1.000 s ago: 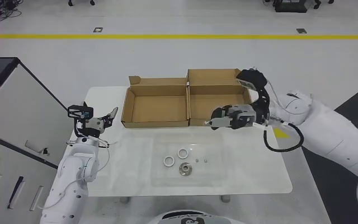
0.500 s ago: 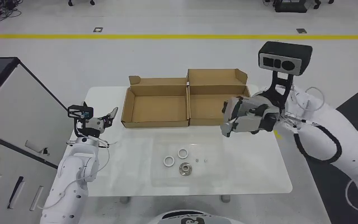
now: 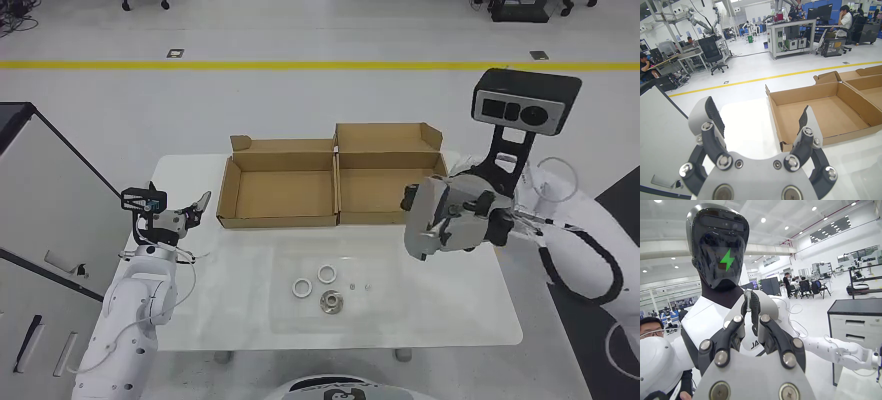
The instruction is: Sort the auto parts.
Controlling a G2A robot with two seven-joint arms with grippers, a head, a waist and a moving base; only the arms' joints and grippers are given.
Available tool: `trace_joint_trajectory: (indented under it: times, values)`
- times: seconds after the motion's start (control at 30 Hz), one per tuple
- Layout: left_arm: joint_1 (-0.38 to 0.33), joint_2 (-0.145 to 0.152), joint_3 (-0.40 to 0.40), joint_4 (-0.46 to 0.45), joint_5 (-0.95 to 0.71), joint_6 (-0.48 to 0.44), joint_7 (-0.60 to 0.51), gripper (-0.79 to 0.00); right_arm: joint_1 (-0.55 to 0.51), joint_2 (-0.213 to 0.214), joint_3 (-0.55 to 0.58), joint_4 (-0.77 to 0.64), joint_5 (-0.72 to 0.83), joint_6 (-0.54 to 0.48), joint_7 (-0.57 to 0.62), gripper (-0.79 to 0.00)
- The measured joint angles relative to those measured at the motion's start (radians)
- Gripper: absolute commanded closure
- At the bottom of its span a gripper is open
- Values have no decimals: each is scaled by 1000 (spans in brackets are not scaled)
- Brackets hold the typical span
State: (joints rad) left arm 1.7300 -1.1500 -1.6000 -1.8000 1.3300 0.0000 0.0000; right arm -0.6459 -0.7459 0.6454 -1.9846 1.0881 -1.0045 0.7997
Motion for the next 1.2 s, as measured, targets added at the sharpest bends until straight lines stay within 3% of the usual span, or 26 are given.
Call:
trace_joint_trajectory:
  times: [0.27,0.7,0.93,1.2]
  values:
    - [0,0,0,0,0,0,0,-785,-95,-40,3,-43,174,-8,8,0]
    - [0,0,0,0,0,0,0,-785,-200,-161,68,-72,360,47,63,0]
    - [0,0,0,0,0,0,0,-785,-251,-204,139,-13,294,108,124,0]
    - [0,0,0,0,0,0,0,-785,-285,-216,215,41,95,178,148,0]
